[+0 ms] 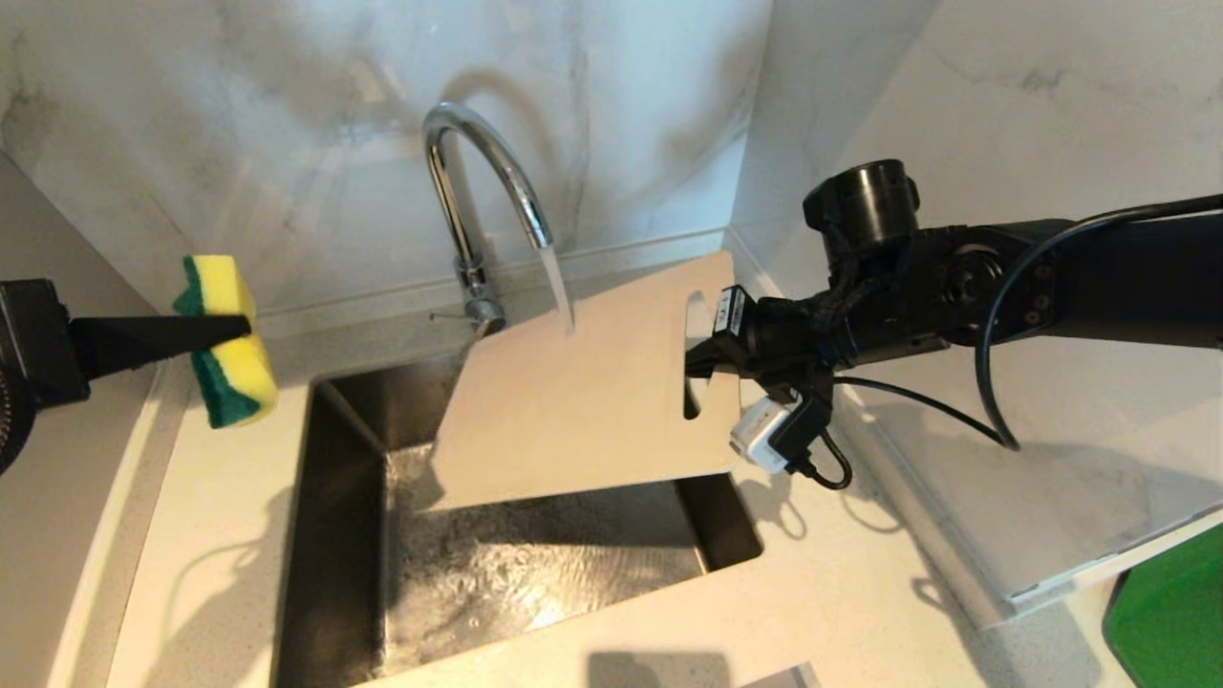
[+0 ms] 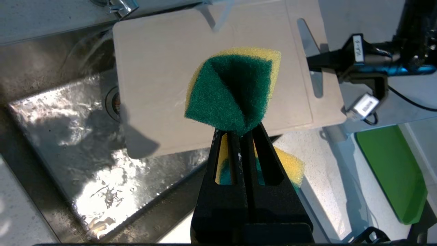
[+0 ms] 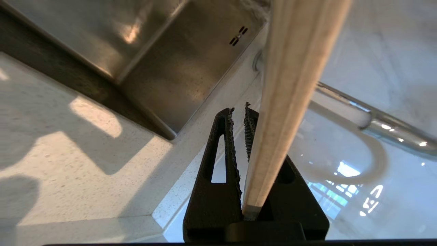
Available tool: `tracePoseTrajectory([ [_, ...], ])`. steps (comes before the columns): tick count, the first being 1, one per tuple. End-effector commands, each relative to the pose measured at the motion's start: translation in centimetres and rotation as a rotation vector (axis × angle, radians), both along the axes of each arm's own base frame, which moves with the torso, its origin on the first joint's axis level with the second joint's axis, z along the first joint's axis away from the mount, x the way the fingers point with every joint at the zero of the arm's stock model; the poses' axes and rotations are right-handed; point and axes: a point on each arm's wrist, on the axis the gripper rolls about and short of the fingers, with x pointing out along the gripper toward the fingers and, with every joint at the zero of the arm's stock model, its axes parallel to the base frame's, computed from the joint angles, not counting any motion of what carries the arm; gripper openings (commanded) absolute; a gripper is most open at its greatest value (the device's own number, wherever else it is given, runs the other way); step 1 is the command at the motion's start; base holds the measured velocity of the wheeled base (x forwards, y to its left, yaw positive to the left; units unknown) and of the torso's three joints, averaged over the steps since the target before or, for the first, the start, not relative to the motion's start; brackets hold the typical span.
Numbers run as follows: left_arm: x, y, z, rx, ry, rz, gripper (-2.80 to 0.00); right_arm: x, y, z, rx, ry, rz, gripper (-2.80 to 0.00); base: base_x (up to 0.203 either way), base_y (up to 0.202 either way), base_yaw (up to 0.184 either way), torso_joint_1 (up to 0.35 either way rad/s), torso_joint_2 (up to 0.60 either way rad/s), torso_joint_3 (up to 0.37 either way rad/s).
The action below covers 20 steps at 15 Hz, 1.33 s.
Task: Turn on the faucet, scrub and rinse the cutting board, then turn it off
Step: Scrub the cutting board underwater, then put down the cleaning cloth
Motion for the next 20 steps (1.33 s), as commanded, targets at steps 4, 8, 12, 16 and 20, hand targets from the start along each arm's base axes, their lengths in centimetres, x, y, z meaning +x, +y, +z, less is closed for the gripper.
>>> tracePoseTrajectory([
  [4,-0.1,-0.1,0.1,-0.002,-0.005,-0.011,-2.8,-4.6,-1.7,1.1,-0.014,-0.007,-0.002,-2.8,0.0,0.0,0.0,0.0,0.0,0.0],
  [8,-0.1,-0.8,0.1,0.003,-0.002,-0.04,-2.8,-7.8,-2.6,2.4,0.0,-0.038,0.003,-2.8,0.0,0.0,0.0,0.0,0.0,0.0],
  [12,-0.3,-1.1,0.1,0.008,0.002,-0.058,-2.8,-11.5,-3.7,3.8,0.031,-0.07,0.0,-2.8,0.0,0.0,0.0,0.0,0.0,0.0],
  [16,-0.5,-1.8,0.7,0.008,-0.003,-0.093,-2.8,-14.2,-4.0,3.2,0.061,-0.026,0.018,-2.8,0.0,0.0,0.0,0.0,0.0,0.0],
  [20,0.7,-3.9,1.0,0.028,0.014,-0.112,-2.8,-14.7,-3.7,2.8,0.065,-0.01,0.05,-2.8,0.0,0.0,0.0,0.0,0.0,0.0],
])
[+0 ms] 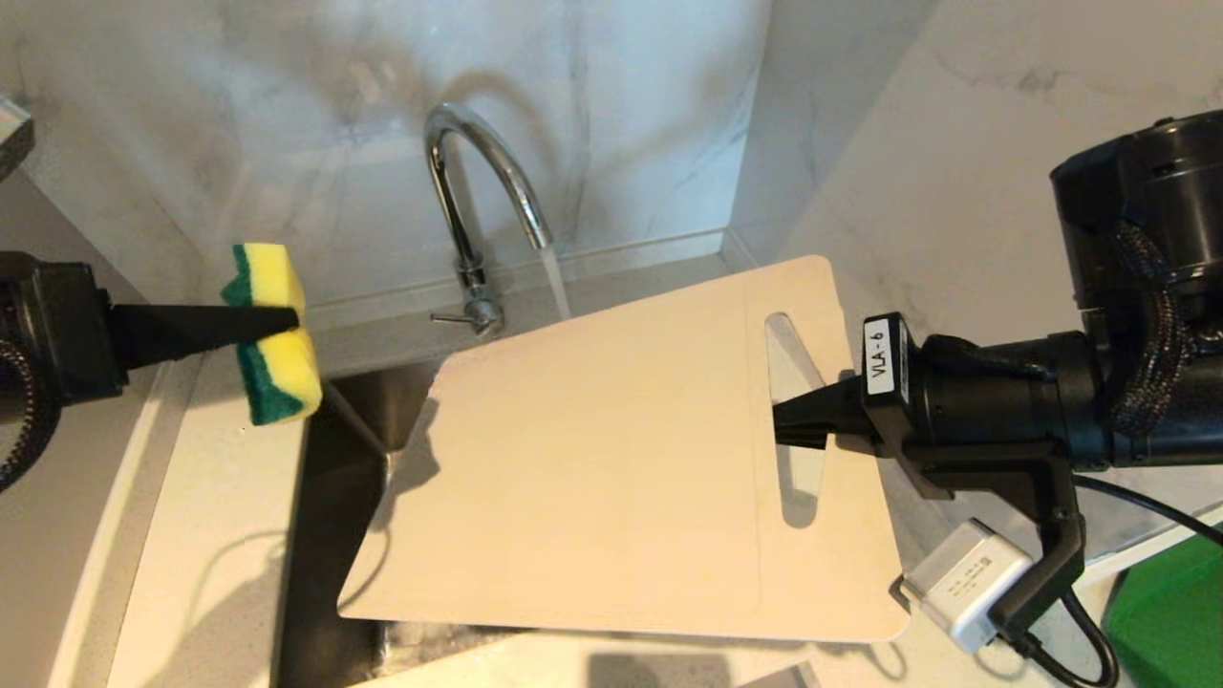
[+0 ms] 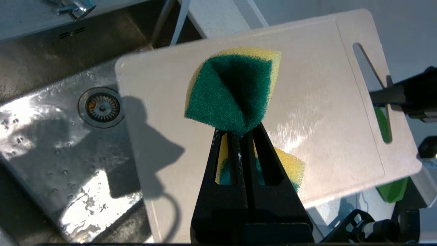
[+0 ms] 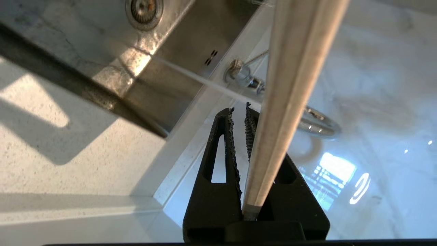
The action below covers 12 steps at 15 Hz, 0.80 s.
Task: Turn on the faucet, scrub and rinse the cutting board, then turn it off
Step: Put down the cleaning cloth
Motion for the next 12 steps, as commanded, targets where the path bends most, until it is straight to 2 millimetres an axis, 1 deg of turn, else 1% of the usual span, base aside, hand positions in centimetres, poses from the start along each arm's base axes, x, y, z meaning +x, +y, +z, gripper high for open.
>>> tracePoseTrajectory([
  [1,1.2,-1.9,-0.1,0.016,0.025,-0.037,-2.8,-0.6,0.0,0.0,-0.002,-0.014,0.02,-2.8,0.0,0.0,0.0,0.0,0.0,0.0],
  [6,4.0,-5.8,0.0,0.035,0.043,-0.084,-2.8,-1.3,1.2,-1.3,-0.006,-0.002,0.08,-2.8,0.0,0.0,0.0,0.0,0.0,0.0],
  [9,5.4,-8.3,0.8,0.013,0.038,-0.122,-2.8,-2.5,0.8,-1.4,0.009,0.002,0.074,-2.8,0.0,0.0,0.0,0.0,0.0,0.0],
  [12,7.0,-11.0,0.8,0.002,0.049,-0.158,-2.8,-4.0,0.0,-1.2,0.024,-0.008,0.064,-2.8,0.0,0.0,0.0,0.0,0.0,0.0],
])
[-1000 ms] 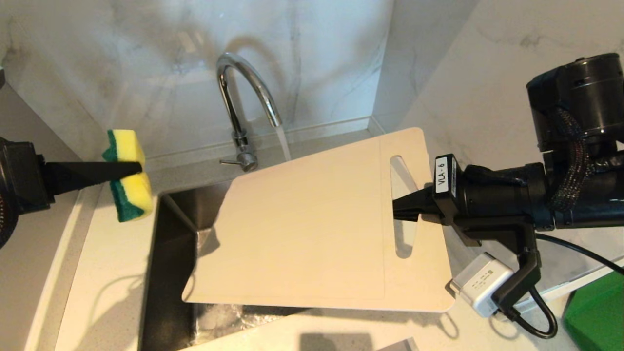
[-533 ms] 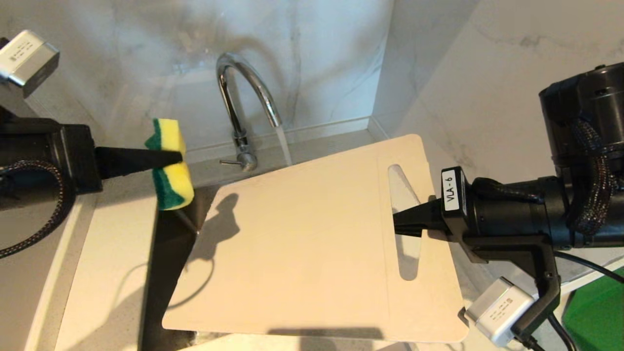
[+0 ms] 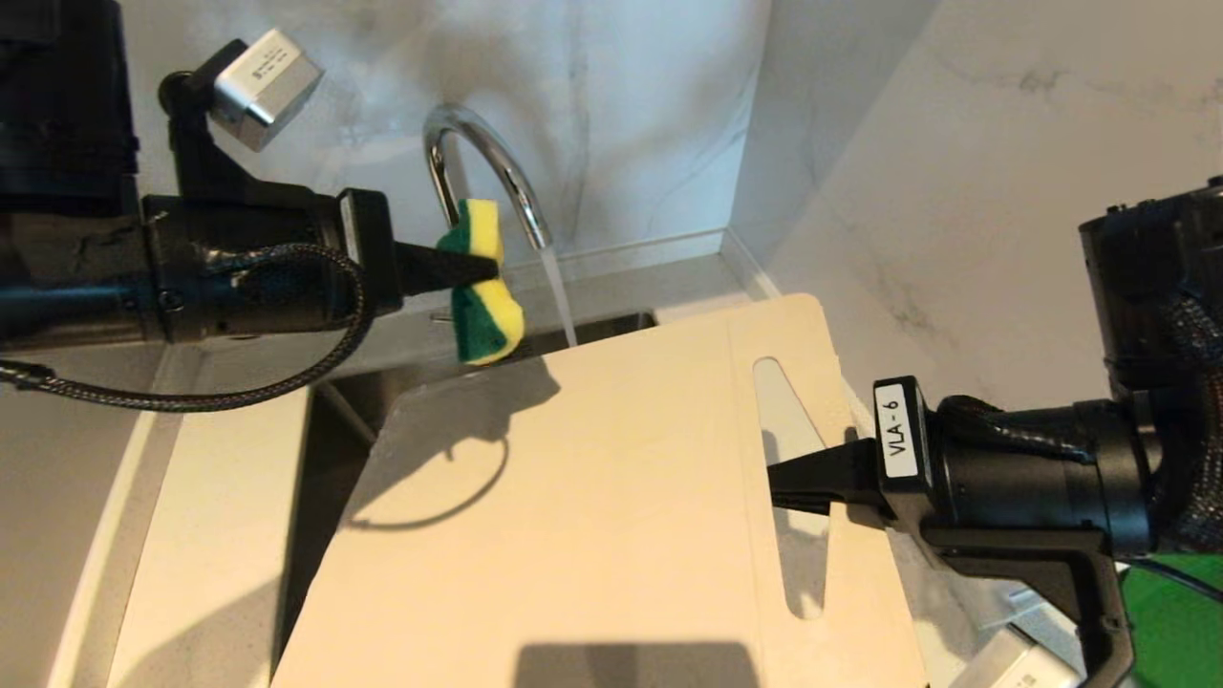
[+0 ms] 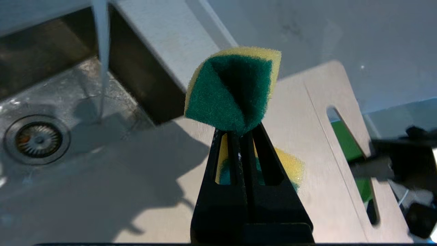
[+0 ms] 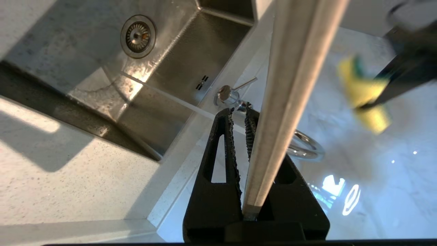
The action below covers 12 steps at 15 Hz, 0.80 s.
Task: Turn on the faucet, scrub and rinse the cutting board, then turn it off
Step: Put down the cleaning cloth
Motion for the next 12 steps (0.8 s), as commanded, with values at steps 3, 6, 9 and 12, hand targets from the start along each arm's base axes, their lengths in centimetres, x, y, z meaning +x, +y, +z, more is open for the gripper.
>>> tracePoseTrajectory([
  [3,2.9,-4.1,-1.6,0.072,-0.004,-0.05,-2.8,-1.3,-0.6,0.6,0.018,-0.031,0.0,-2.8,0.0,0.0,0.0,0.0,0.0,0.0],
  [6,5.6,-5.7,-3.4,0.124,0.004,-0.046,-2.8,-1.7,-0.8,0.9,0.026,-0.045,0.0,-2.8,0.0,0.0,0.0,0.0,0.0,0.0],
  [9,5.8,-5.7,-4.3,0.148,0.028,-0.051,-2.8,-1.7,-0.8,0.9,0.026,-0.045,0.0,-2.8,0.0,0.0,0.0,0.0,0.0,0.0],
  [12,5.6,-4.3,-4.4,0.144,0.045,-0.062,-2.8,-1.6,-0.8,0.9,0.025,-0.041,-0.001,-2.8,0.0,0.0,0.0,0.0,0.0,0.0],
])
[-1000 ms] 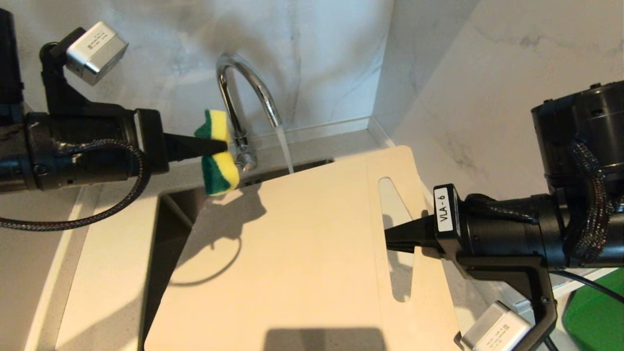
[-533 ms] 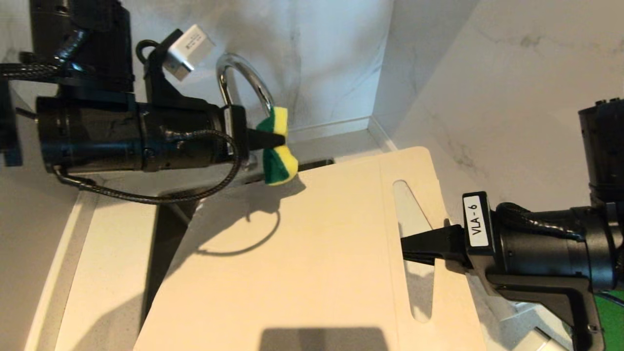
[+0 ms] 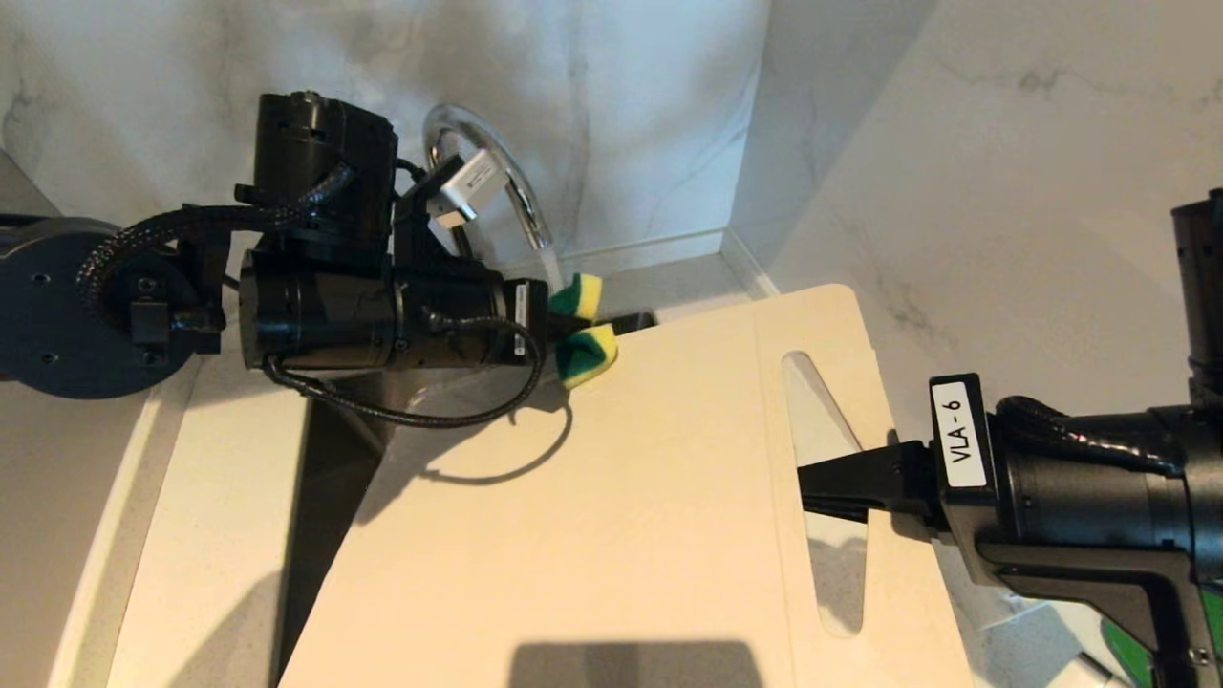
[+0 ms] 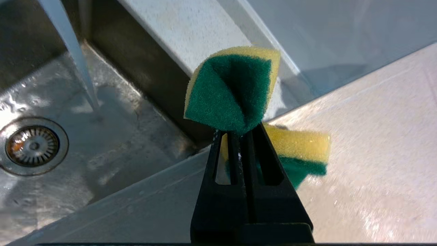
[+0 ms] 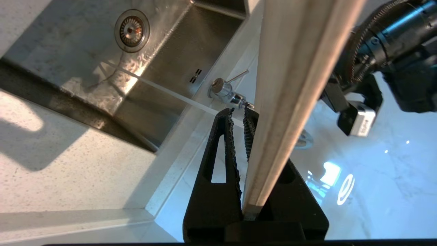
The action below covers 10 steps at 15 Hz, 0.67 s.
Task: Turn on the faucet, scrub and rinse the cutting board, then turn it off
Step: Put down the cleaning cloth
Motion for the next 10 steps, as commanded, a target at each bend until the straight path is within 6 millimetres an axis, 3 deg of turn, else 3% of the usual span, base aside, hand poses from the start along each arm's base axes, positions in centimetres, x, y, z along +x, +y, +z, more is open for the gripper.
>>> tracePoseTrajectory([
  [1,-0.1,1.6,-0.3,0.005,0.024,0.007,-2.8,0.1,0.1,-0.1,-0.006,-0.01,0.008,-2.8,0.0,0.0,0.0,0.0,0.0,0.0],
  [6,-0.3,7.5,-1.8,0.011,0.092,0.063,-2.8,0.4,0.1,-0.2,-0.009,-0.004,0.007,-2.8,0.0,0.0,0.0,0.0,0.0,0.0],
  [10,-1.6,11.1,-5.5,0.074,0.119,0.081,-2.8,0.4,0.1,-0.2,-0.01,-0.003,0.004,-2.8,0.0,0.0,0.0,0.0,0.0,0.0],
])
